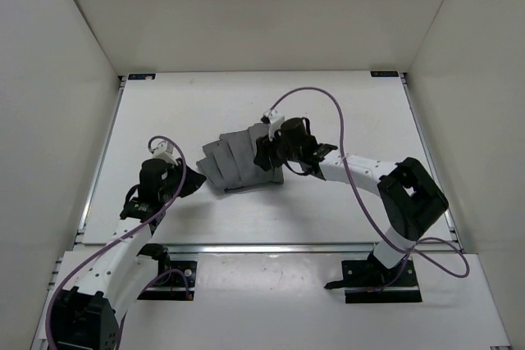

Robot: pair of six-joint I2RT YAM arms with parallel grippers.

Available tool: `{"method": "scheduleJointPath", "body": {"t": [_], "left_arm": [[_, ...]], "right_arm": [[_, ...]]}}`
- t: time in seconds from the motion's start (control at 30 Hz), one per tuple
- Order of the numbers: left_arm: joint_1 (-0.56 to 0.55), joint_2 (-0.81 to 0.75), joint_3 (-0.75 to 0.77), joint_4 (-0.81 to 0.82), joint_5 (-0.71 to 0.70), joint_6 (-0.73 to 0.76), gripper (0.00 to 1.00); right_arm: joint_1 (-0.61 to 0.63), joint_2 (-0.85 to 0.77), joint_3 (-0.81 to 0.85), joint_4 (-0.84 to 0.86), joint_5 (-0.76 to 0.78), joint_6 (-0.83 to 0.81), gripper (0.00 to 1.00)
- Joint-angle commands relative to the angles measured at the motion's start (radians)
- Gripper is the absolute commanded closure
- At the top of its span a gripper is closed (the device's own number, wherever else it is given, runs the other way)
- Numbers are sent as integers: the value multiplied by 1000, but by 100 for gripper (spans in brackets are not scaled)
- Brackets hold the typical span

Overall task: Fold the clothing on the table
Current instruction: Fold the skirt

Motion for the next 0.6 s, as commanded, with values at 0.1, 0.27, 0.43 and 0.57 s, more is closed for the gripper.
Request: {"method": "scheduleJointPath", "body": {"t": [0.1,0.27,0.43,0.57], "left_arm": [[-5,91,163,-128,85,145,65],[-3,148,209,-113,236,187,1],[-31,156,197,-61,277,156,1],[-63,145,209,-45,252,165,1]], "right_arm": [[9,-161,-161,74,109,35,49],[-86,-287,-268,88,97,59,50],[-155,-348,-340,69,67,69,49],[-179,-391,-388,72,57,71,48]]}}
